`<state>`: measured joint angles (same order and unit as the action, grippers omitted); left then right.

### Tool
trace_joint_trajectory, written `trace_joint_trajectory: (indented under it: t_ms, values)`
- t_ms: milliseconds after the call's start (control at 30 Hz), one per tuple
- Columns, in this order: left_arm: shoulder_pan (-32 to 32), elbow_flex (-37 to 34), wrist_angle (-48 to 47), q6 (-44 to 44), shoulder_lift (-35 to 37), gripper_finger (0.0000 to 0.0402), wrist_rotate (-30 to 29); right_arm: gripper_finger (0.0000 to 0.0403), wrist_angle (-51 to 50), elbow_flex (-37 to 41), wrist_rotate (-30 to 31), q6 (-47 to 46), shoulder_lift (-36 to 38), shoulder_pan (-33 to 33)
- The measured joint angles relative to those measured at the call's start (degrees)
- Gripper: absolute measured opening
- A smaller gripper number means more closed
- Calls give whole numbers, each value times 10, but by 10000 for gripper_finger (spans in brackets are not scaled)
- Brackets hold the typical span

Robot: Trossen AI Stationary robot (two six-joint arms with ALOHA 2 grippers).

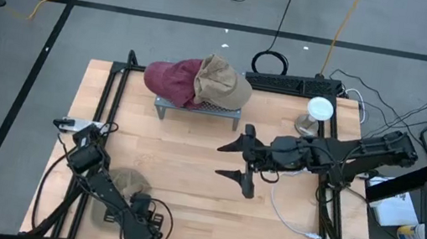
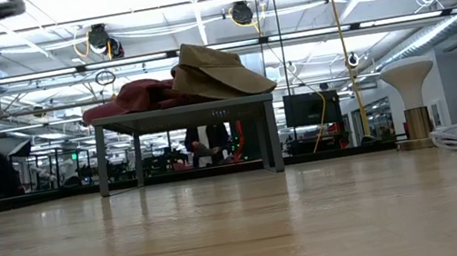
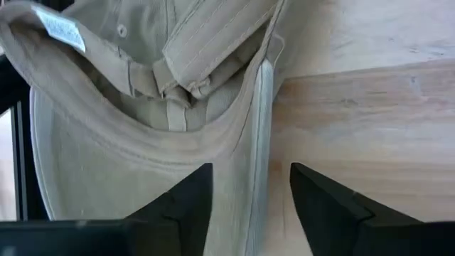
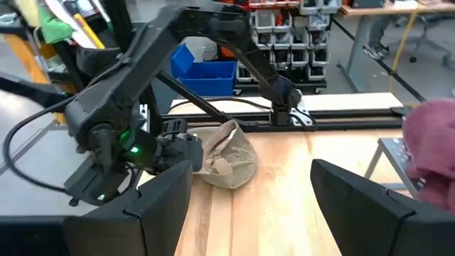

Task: Pick & Place hat
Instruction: Stack the light brown cap on the light brown caps on the shelf

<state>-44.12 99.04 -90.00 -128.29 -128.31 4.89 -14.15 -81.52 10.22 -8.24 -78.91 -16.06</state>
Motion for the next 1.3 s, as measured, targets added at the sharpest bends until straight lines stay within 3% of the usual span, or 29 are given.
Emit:
trace_joint_trajectory:
  t_ms: [367, 600, 933, 1100, 1300]
  values:
    - [0, -7, 14, 1, 0, 15, -7, 250, 36, 0, 0, 46, 0, -29]
    - [-1, -1, 20, -15, 32, 9, -47, 222, 38, 0, 0, -2, 0, -46]
    - [20, -2, 1, -27, 145, 8, -241, 225, 35, 0, 0, -113, 0, -62]
    - [34, -2, 1, -25, 179, 8, -347, 227, 30, 0, -5, -214, 0, -62]
    - [40, -2, 0, -20, 220, 8, -472, 225, 27, 0, -85, -333, 0, -62]
